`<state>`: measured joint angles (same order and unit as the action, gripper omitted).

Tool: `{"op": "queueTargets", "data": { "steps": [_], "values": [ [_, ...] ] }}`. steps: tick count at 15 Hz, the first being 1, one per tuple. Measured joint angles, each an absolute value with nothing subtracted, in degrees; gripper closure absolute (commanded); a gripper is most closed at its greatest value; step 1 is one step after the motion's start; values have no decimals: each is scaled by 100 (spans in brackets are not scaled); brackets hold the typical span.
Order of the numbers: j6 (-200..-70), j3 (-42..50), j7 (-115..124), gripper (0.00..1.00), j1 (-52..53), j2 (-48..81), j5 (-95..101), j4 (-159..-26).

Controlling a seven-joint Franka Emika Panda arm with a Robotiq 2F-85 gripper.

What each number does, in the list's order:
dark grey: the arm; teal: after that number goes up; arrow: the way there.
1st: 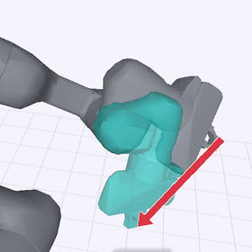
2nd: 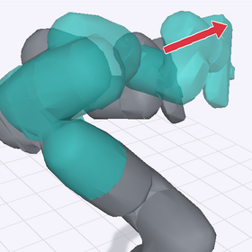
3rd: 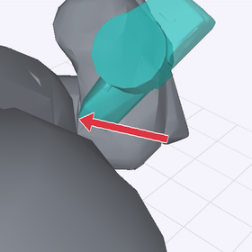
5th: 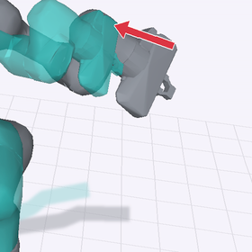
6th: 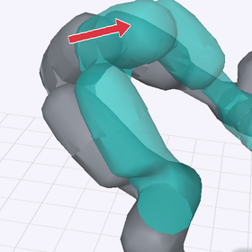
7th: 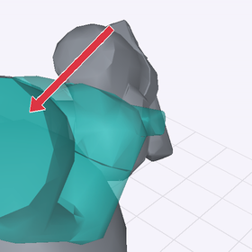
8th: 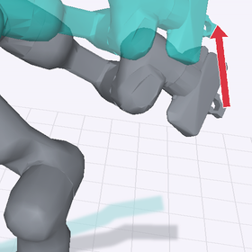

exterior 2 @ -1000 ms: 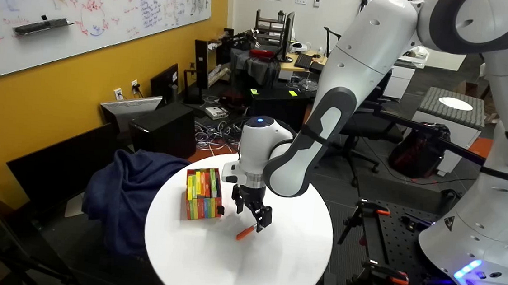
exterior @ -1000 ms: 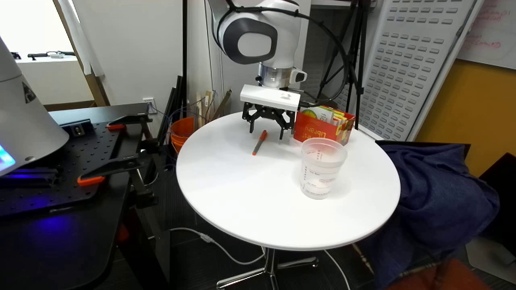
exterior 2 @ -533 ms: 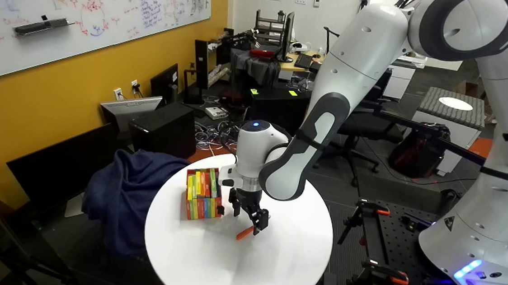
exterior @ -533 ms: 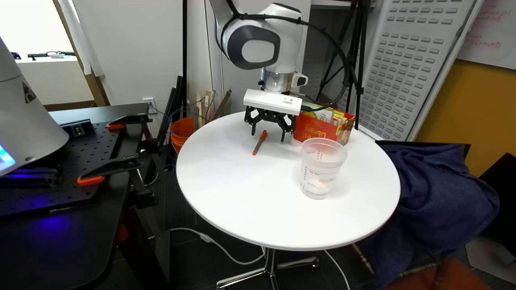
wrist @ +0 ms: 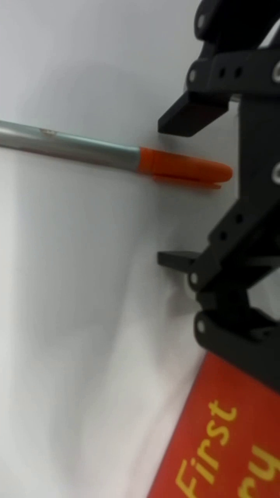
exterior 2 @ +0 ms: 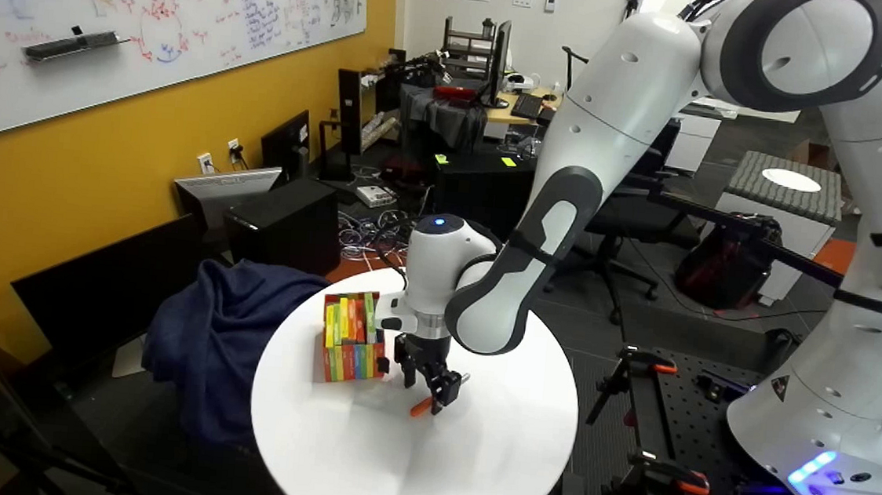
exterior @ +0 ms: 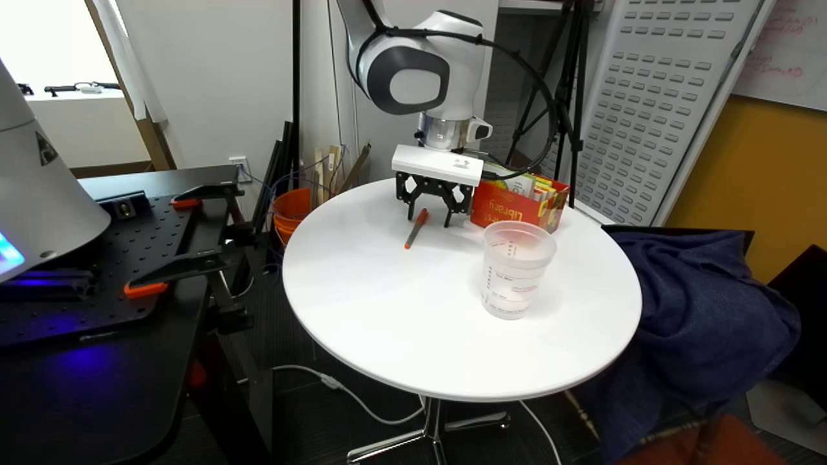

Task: Put the marker inside the cup

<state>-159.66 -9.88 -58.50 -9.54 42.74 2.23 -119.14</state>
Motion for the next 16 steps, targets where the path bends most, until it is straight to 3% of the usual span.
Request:
{"op": "queueTargets", "data": {
  "steps": [6,8,16],
  "values": [
    [-15963,-1003,-5850,99,-955,4267,223,-11854],
    [-15942,-1020,-5850,95,-956,4237,223,-11853],
    [-15961,-1119,-5671,96,-1064,4240,181,-11853]
  ]
}}
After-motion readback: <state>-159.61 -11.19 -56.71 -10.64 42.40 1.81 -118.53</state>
